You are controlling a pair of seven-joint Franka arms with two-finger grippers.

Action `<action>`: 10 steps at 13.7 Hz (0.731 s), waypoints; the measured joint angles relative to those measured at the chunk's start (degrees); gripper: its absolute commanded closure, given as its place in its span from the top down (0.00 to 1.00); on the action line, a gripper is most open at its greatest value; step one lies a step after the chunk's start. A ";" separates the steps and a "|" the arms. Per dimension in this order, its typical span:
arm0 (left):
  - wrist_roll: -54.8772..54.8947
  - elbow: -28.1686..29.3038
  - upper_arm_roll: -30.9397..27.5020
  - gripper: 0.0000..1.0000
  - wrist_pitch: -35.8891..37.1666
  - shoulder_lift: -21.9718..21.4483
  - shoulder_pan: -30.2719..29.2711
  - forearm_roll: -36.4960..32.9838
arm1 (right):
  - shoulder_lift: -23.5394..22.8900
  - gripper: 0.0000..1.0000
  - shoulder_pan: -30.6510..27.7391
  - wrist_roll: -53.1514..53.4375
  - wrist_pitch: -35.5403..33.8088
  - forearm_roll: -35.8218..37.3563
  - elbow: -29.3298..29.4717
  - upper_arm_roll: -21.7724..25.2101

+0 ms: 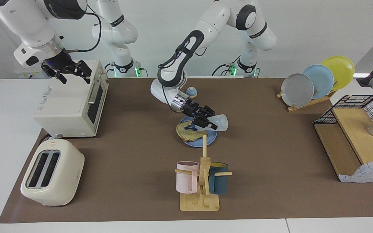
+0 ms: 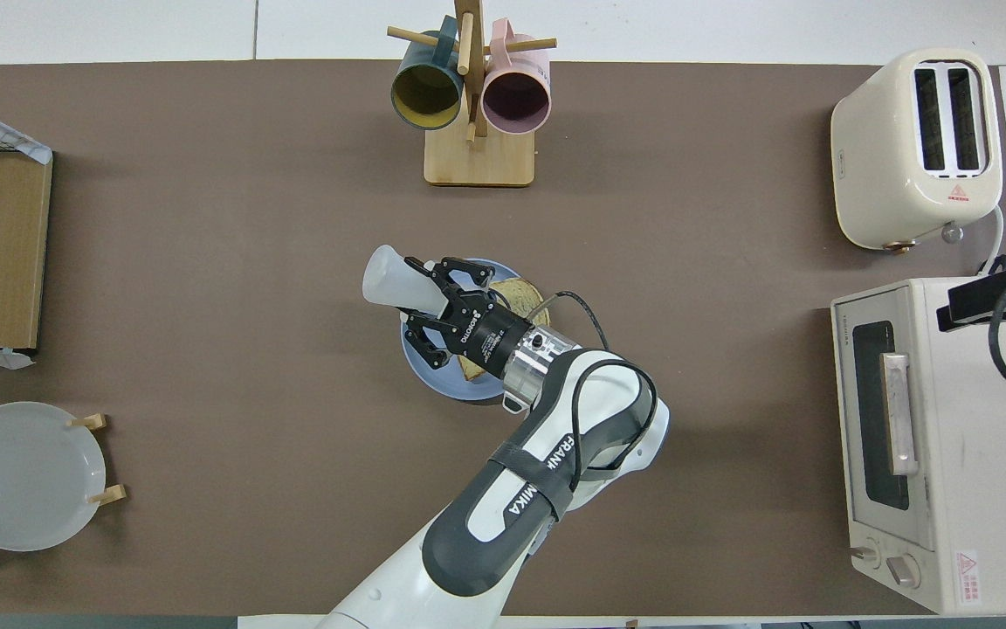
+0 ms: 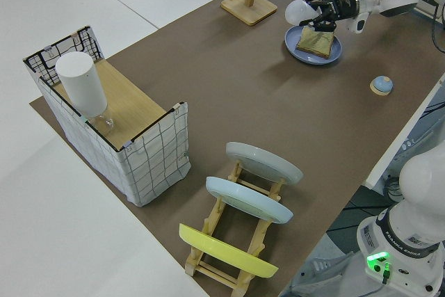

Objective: Put bread on plate and add seasoning

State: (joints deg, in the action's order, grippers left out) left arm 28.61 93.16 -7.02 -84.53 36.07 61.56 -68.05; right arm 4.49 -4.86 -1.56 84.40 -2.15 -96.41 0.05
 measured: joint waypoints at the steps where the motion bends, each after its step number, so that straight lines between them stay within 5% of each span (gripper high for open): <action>1: 0.00 0.03 -0.19 0.00 -0.01 0.00 -0.69 0.00 | 0.00 1.00 0.00 0.00 0.00 0.00 0.00 0.00; 5: -4.52 -0.62 -0.51 0.00 -0.85 -1.03 -5.34 2.20 | 0.00 1.00 0.00 0.00 0.00 0.00 0.00 0.00; 10: -16.14 -0.94 -1.01 0.00 -8.87 -10.61 -12.12 16.16 | 0.00 1.00 0.00 0.00 0.00 0.00 0.00 0.00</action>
State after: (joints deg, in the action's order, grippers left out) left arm 12.47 92.22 -8.03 -93.40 25.46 49.44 -51.89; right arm 4.49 -4.86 -1.56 84.40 -2.15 -96.41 0.05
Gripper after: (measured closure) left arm 0.489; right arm 0.000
